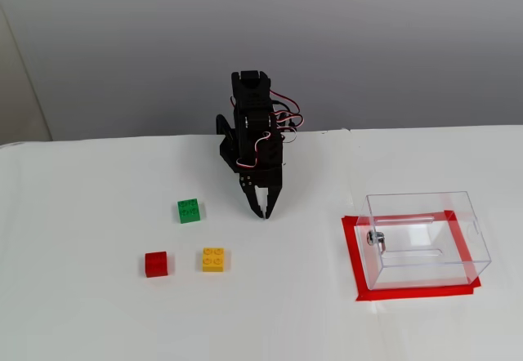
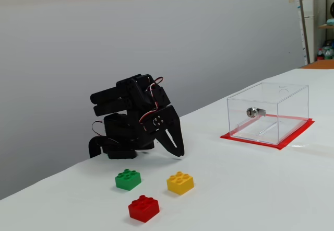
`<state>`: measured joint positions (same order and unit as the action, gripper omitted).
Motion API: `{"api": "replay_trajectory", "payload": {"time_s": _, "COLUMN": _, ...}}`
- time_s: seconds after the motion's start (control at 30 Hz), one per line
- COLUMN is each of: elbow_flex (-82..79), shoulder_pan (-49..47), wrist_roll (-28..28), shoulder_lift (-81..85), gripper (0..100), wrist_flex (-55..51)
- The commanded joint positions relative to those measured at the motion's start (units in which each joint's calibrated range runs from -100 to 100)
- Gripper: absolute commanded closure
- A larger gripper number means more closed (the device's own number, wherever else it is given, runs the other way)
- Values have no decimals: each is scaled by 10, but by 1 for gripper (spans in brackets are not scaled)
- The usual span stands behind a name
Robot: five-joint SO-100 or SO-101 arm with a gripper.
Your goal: Pick the green lego brick and place it into the transparent box
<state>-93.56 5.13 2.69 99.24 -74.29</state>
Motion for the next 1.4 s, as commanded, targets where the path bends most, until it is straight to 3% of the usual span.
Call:
{"api": "replay_trajectory", "payload": {"time_s": 0.0, "elbow_flex": 14, "shoulder_pan": 4, "wrist_roll": 0, "shoulder_lift": 4, "gripper": 98, "wrist_flex": -3}}
{"api": "replay_trajectory", "payload": {"time_s": 0.53, "elbow_flex": 19, "shoulder_pan": 31, "wrist_roll": 1, "shoulder_lift": 2, "gripper": 98, "wrist_flex": 4}}
{"api": "replay_trajectory", "payload": {"time_s": 0.8, "elbow_flex": 92, "shoulder_pan": 93, "wrist_roll": 1, "shoulder_lift": 2, "gripper": 98, "wrist_flex": 2}}
{"api": "replay_trajectory", "payload": {"time_s": 1.2, "elbow_flex": 210, "shoulder_pan": 98, "wrist_roll": 7, "shoulder_lift": 0, "gripper": 98, "wrist_flex": -6}}
{"api": "replay_trajectory", "payload": {"time_s": 1.37, "elbow_flex": 255, "shoulder_pan": 127, "wrist_roll": 11, "shoulder_lift": 0, "gripper": 98, "wrist_flex": -68}}
